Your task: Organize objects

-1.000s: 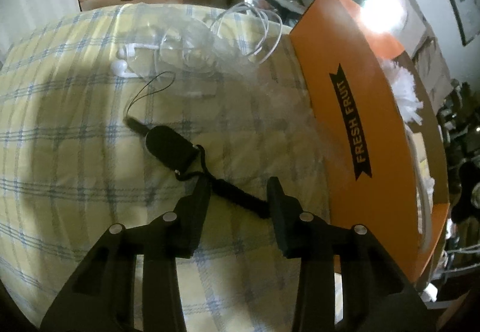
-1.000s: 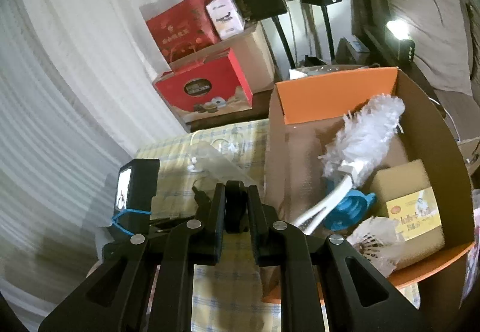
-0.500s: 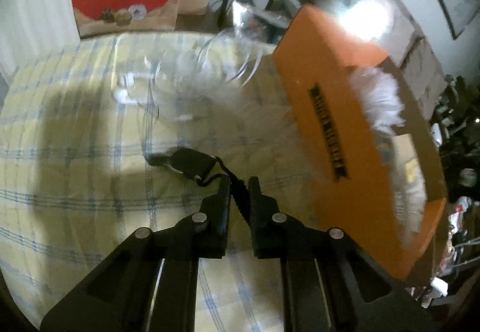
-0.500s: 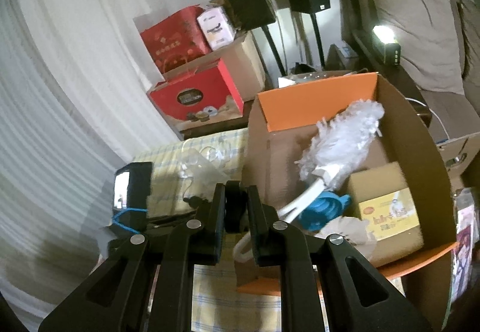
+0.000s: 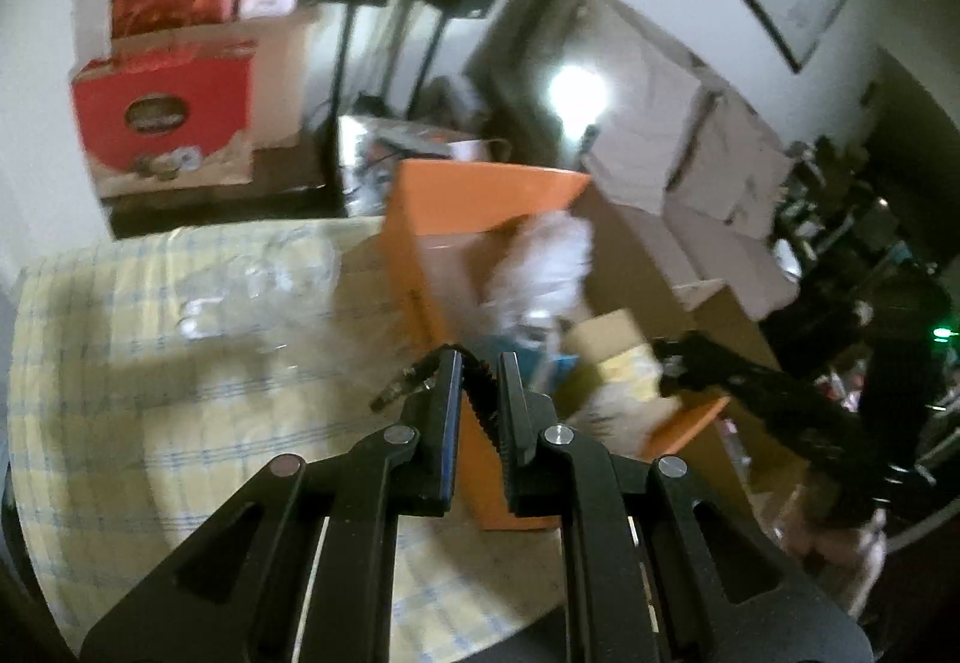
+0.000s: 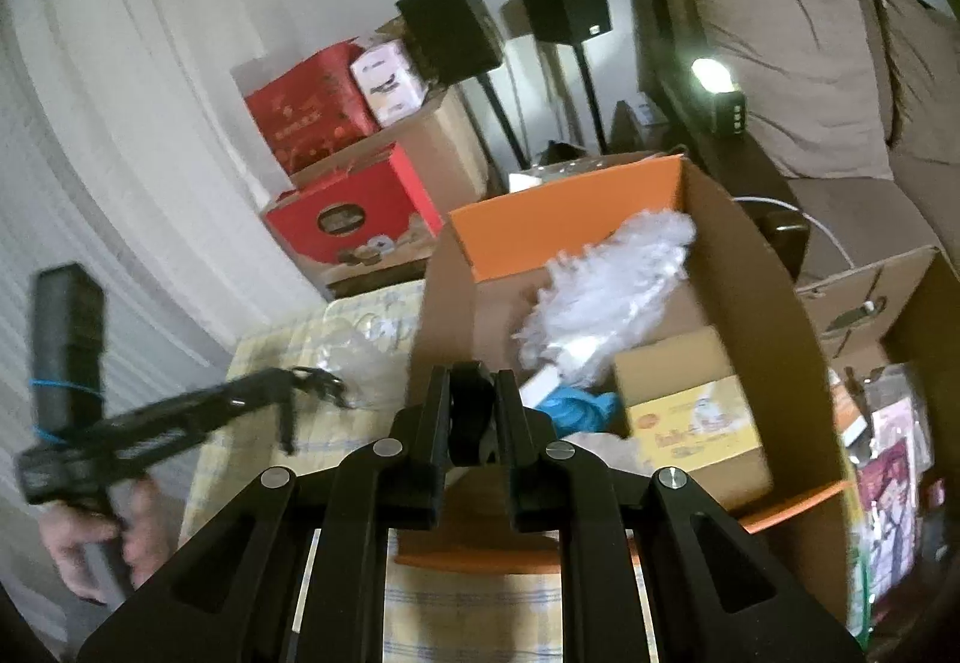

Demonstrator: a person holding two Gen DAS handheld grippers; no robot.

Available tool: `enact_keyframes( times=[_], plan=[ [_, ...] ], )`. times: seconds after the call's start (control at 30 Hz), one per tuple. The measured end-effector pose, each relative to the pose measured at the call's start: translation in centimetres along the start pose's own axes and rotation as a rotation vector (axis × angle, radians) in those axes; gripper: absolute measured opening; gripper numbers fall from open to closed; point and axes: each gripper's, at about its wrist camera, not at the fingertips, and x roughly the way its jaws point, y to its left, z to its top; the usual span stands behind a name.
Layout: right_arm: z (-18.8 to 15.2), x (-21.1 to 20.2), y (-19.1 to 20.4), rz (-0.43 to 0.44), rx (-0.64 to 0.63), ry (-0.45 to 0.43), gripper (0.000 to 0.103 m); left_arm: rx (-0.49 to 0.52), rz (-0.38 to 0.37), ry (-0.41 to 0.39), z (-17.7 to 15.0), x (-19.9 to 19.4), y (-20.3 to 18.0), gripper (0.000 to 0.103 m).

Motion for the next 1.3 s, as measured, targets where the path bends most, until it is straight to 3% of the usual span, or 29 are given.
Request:
enact_keyframes(
  times=[0.27,0.83,1.3],
  plan=[
    [0.0,-0.7,-3.4,-0.057,0.036,0.005,0.014,0.076,-0.021,0.019,0.9,1.9,-4.9,0.010],
    [-1.0,0.8,-9.9,-0.198,0.087,0.045,0.014,0.157,-0.064,0.133,1.8,10.5,-12.1,0.010],
    [-1.3,1.7,-11.0,-0.261,0.066,0.039,0.014,0.164,-0.062,0.200,0.8,14.4,-13.4,0.010]
  ],
)
